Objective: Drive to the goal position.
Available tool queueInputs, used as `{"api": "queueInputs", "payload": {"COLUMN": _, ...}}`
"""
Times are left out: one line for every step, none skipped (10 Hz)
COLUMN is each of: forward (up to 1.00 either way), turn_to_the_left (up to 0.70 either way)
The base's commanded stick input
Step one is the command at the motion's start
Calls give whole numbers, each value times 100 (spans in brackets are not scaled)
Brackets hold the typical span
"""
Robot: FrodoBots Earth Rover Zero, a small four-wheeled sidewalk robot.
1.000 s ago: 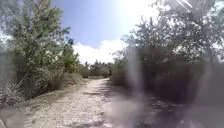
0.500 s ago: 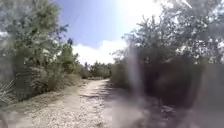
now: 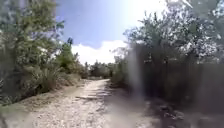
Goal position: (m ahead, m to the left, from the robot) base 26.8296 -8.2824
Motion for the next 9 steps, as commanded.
{"api": "queueInputs", "payload": {"forward": 60, "turn_to_the_left": 1}}
{"api": "queueInputs", "payload": {"forward": 60, "turn_to_the_left": 1}}
{"api": "queueInputs", "payload": {"forward": 60, "turn_to_the_left": 8}}
{"api": "queueInputs", "payload": {"forward": 60, "turn_to_the_left": 14}}
{"api": "queueInputs", "payload": {"forward": 60, "turn_to_the_left": 13}}
{"api": "queueInputs", "payload": {"forward": 60, "turn_to_the_left": 6}}
{"api": "queueInputs", "payload": {"forward": 60, "turn_to_the_left": 1}}
{"api": "queueInputs", "payload": {"forward": 60, "turn_to_the_left": 1}}
{"api": "queueInputs", "payload": {"forward": 60, "turn_to_the_left": 1}}
